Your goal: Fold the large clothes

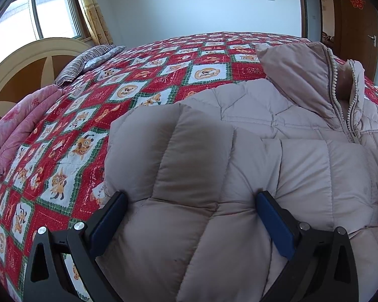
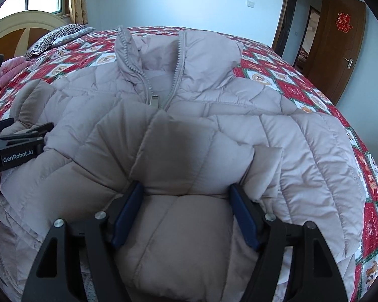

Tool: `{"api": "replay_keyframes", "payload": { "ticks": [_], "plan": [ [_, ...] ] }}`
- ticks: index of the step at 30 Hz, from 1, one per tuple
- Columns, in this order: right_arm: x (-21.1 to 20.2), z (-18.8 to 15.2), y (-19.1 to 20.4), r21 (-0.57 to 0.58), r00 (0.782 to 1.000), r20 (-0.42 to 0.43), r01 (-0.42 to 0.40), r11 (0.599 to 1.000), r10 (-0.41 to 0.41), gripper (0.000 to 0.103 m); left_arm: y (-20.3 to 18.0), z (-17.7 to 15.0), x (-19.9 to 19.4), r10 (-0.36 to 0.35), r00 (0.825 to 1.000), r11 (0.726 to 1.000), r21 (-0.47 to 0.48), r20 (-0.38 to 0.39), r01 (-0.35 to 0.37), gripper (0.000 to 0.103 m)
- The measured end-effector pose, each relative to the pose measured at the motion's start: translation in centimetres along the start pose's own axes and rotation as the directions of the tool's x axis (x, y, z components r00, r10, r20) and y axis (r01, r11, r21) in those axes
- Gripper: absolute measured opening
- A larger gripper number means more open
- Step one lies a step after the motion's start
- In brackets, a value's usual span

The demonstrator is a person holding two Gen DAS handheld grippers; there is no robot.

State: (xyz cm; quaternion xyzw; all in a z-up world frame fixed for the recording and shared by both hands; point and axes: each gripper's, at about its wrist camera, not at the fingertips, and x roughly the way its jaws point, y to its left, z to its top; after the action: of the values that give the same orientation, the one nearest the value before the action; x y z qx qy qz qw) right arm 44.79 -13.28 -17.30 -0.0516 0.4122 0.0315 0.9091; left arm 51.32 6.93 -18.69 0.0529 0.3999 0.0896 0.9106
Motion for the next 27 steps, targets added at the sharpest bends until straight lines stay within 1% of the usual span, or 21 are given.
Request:
{"api": "replay_keyframes", "payload": {
  "ticks": [13,19,21,23,25,27],
  "plan": [
    [0.1,-0.1,0.3,-0.007,1.000,0.004,0.013,1.000,-0.013,0.074,0.0,-0.1,0.0,0.003,1.000,1.000,0.003,0.002,-0.003,0.102],
    [0.1,0.0,0.2,-0.005,1.000,0.005,0.012,1.000,-0.012,0.074,0.1,0.2,-0.7,0.006,1.000,1.000,0.005,-0.001,-0.006,0.102],
    [0.1,0.0,0.2,-0.004,1.000,0.005,0.011,1.000,-0.011,0.074,0.2,0.5,-1.6,0.020,1.000,0.999,0.028,-0.009,-0.019,0.102],
    [0.1,0.0,0.2,-0.003,1.000,0.006,0.011,1.000,-0.011,0.074,0.4,0.9,-3.6,0.018,0.999,0.999,0.034,0.028,-0.019,0.102],
    [0.1,0.0,0.1,0.000,1.000,0.008,0.009,1.000,-0.009,0.074,0.3,1.3,-5.5,-0.017,0.997,0.999,0.033,0.071,0.015,0.102],
    [0.0,0.0,0.0,0.006,1.000,0.011,0.003,1.000,-0.003,0.074,-0.4,1.6,-6.7,-0.052,0.995,0.998,0.049,0.090,0.048,0.102]
  ]
}}
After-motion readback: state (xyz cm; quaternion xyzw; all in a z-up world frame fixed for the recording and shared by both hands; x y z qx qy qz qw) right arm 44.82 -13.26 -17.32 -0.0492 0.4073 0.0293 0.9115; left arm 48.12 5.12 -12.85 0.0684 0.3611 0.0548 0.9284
